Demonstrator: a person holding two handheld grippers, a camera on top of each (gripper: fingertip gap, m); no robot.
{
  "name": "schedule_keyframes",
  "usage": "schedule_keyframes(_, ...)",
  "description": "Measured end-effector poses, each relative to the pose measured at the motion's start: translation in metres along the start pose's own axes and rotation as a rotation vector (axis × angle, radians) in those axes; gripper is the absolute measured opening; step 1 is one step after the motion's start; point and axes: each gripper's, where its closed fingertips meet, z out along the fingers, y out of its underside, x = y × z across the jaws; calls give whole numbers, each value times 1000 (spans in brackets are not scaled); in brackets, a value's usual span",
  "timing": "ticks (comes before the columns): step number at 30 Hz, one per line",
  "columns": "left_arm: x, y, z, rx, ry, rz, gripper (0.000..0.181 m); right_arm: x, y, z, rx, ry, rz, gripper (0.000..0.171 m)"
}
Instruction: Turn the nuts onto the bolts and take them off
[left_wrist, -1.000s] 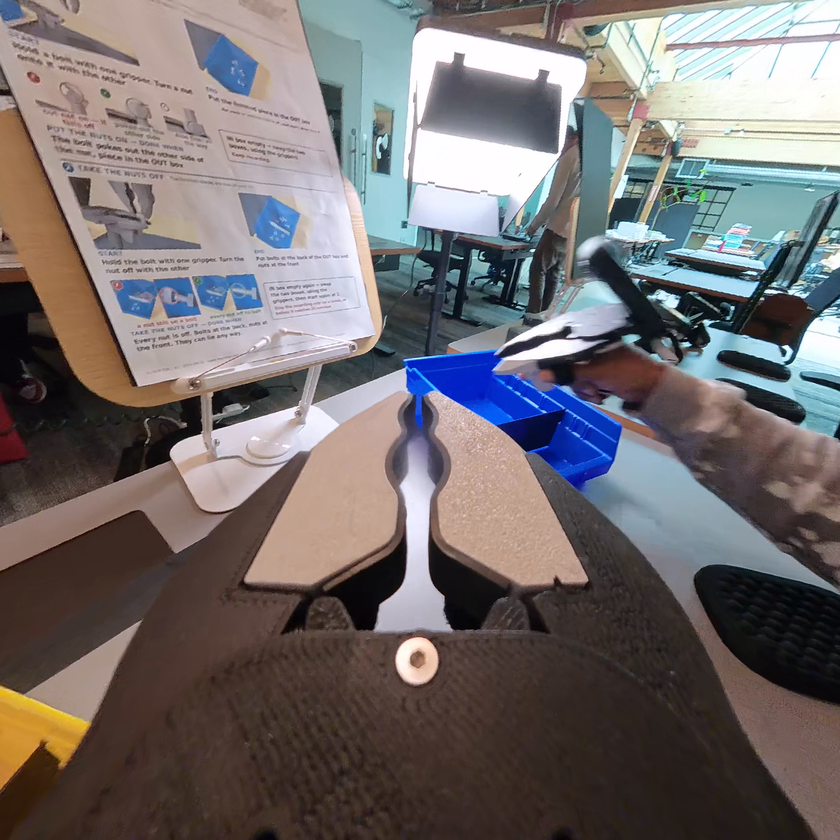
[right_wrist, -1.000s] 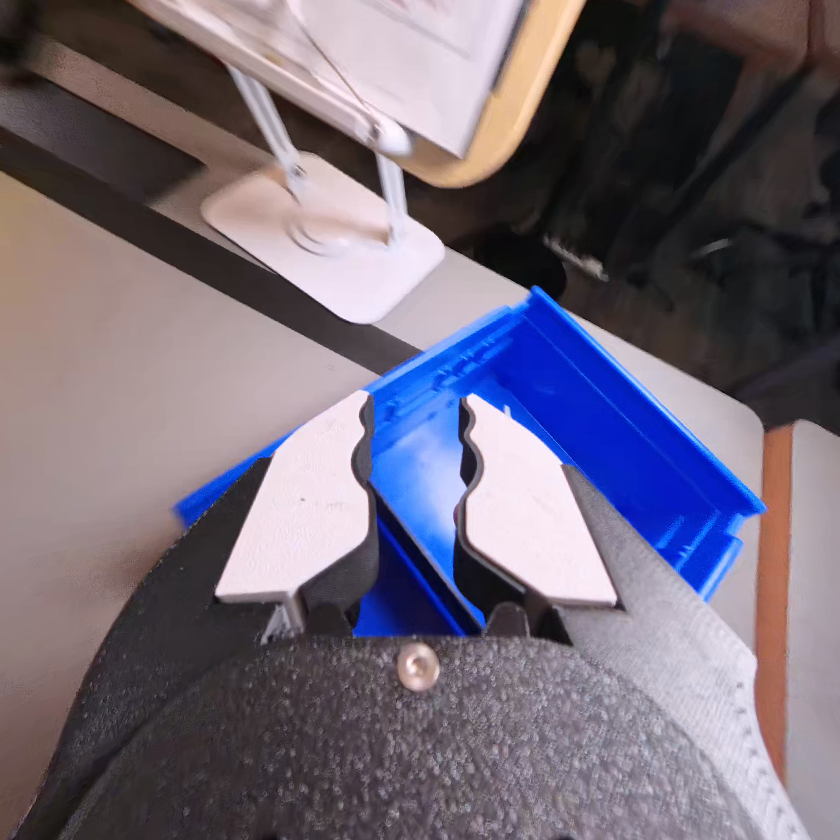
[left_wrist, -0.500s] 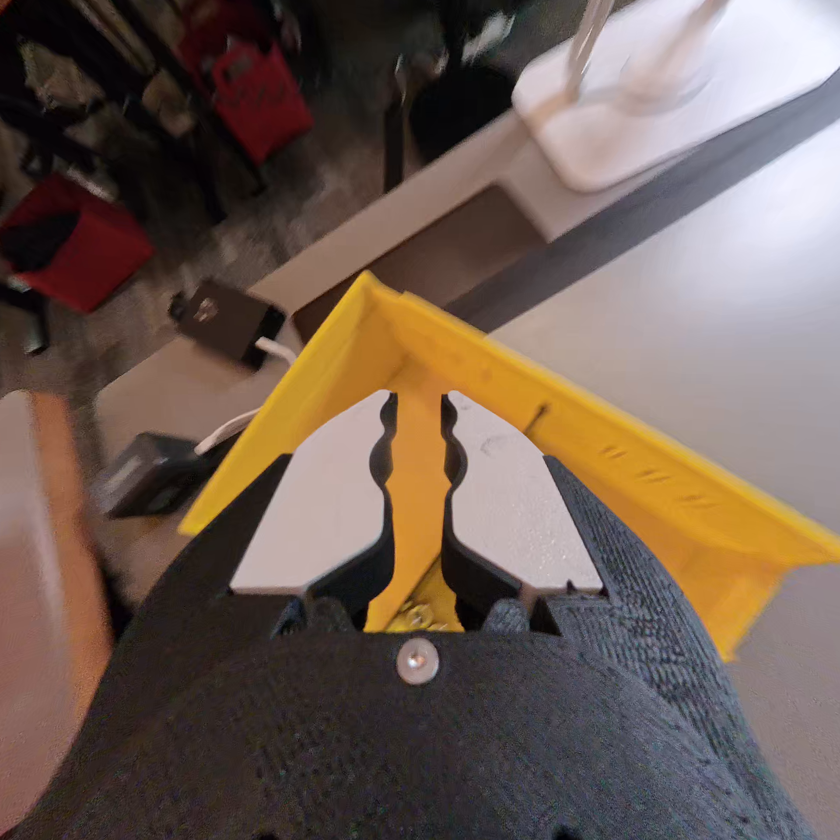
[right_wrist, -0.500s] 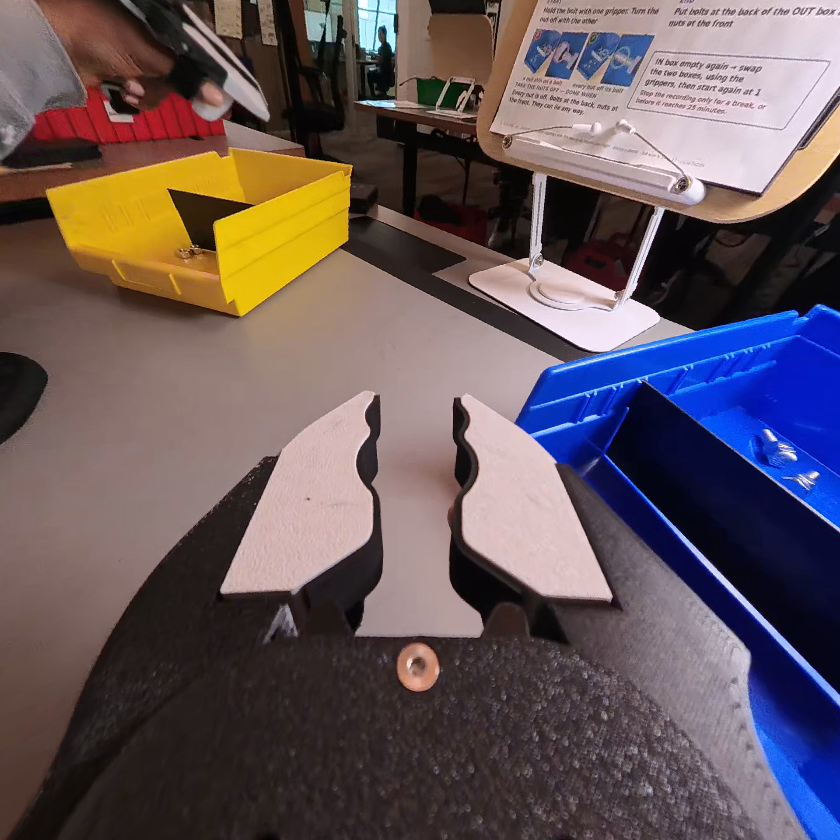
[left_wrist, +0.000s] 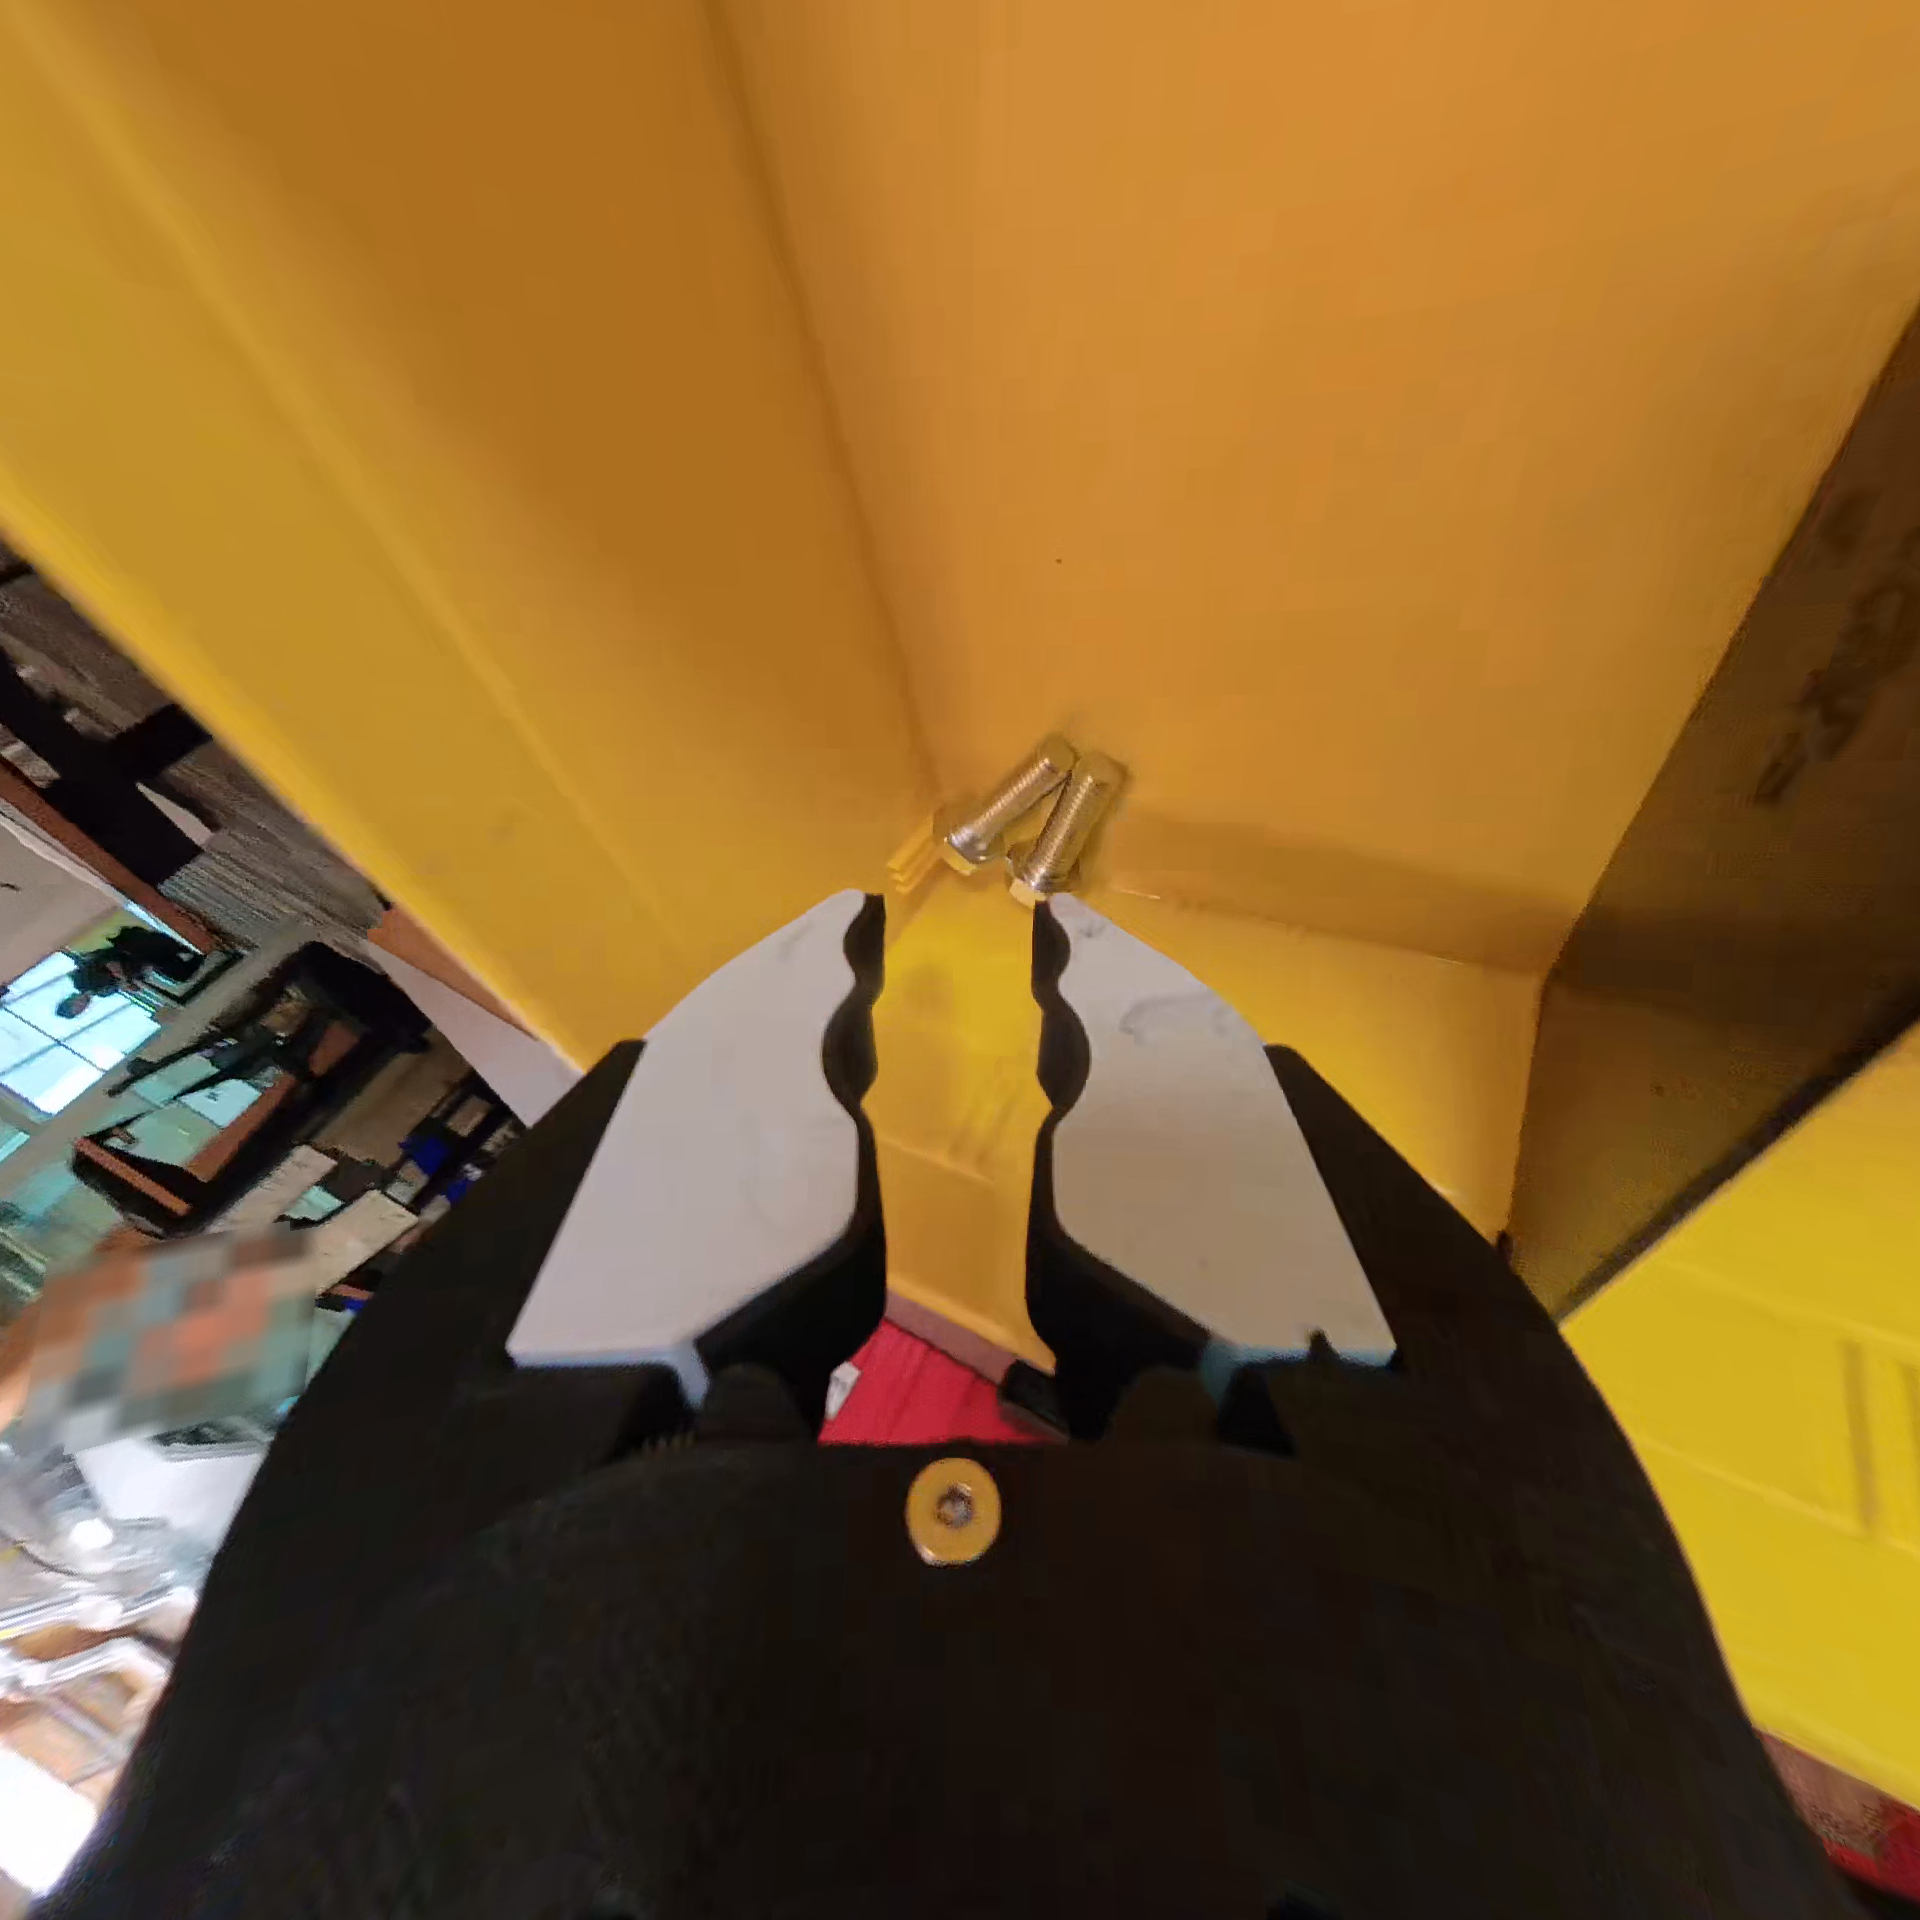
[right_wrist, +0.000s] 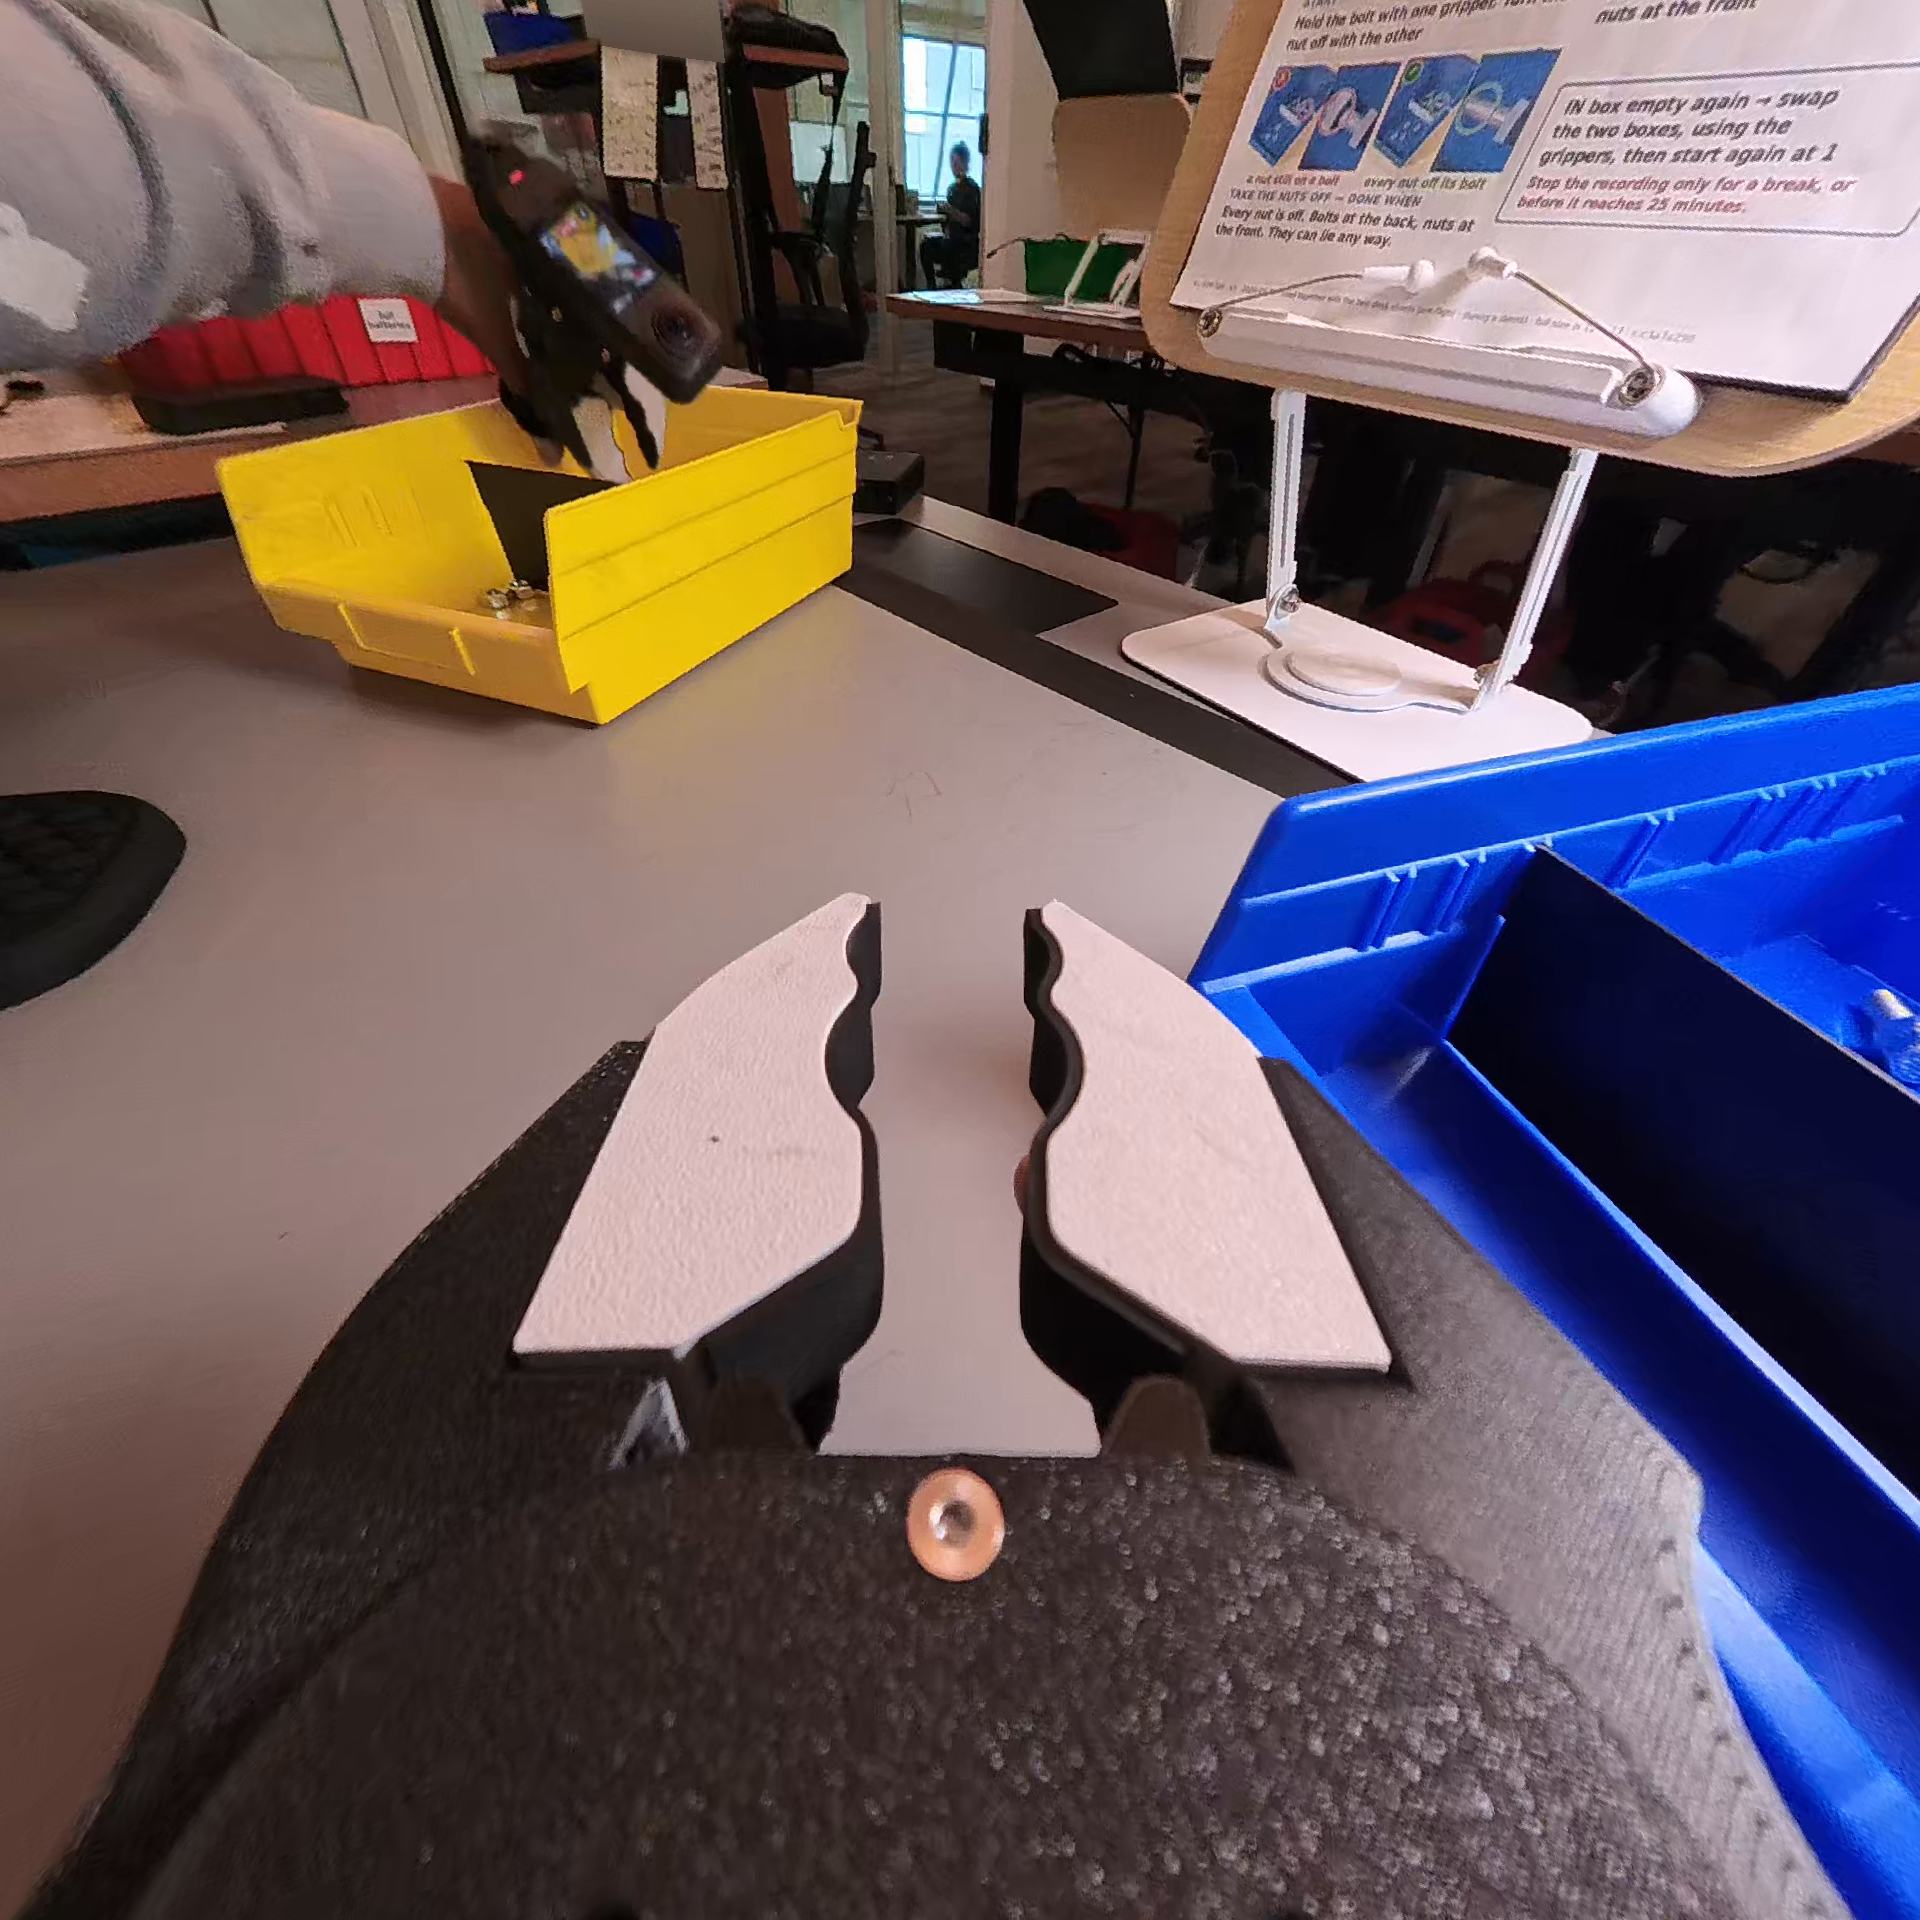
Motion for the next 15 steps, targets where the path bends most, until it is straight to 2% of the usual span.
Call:
schedule_keyframes(1,0,-1,5,-16,-1,33,27,1,0,0,5,-5,6,26)
schedule_keyframes(9,1,-1,31,-120,29,270,25,8,4,0,31,-14,51,24)
schedule_keyframes(15,7,-2,42,-136,73,327,25,14,7,0,33,-9,80,24)
